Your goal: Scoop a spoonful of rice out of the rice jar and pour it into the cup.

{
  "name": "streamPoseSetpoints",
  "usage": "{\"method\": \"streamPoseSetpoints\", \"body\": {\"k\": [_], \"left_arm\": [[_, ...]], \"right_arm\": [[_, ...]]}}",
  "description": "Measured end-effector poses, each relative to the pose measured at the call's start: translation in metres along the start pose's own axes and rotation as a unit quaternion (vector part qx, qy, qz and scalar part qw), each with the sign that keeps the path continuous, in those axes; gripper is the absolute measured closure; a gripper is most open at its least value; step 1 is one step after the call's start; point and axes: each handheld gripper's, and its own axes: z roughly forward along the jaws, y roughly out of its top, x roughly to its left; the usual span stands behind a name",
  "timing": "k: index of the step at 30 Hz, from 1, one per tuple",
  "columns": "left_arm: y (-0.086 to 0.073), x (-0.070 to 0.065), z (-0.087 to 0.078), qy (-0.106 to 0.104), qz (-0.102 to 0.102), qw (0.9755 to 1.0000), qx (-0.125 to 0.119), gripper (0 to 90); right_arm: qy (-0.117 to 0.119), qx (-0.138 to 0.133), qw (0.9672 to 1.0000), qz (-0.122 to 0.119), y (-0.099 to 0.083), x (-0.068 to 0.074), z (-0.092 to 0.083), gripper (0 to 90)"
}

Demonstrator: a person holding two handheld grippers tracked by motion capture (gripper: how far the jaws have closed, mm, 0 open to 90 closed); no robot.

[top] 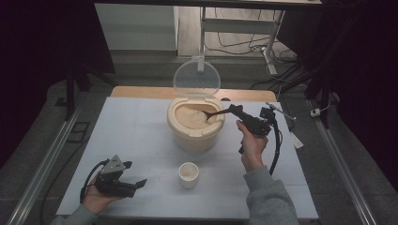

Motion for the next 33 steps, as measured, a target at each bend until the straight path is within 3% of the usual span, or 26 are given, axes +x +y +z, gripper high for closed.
{"method": "streamPoseSetpoints", "body": {"k": [14,25,33], "left_arm": [[0.0002,-0.0006,0.0005,0.002,0.003,1.0000,0.001,11.4],[0.0008,-0.0017,0.0014,0.003,0.004,1.0000,0.002,11.4],[0.0009,-0.0014,0.0014,0.004,0.005,1.0000,0.003,11.5]], "right_arm": [[0.011,-0.002,0.9980,0.062,0.0052,-0.0066,-0.0042,82.9],[0.026,0.004,0.9973,0.068,0.0083,-0.0067,-0.0102,82.9],[0.034,0.005,0.9954,0.090,0.0089,-0.0065,-0.0091,82.9]]}}
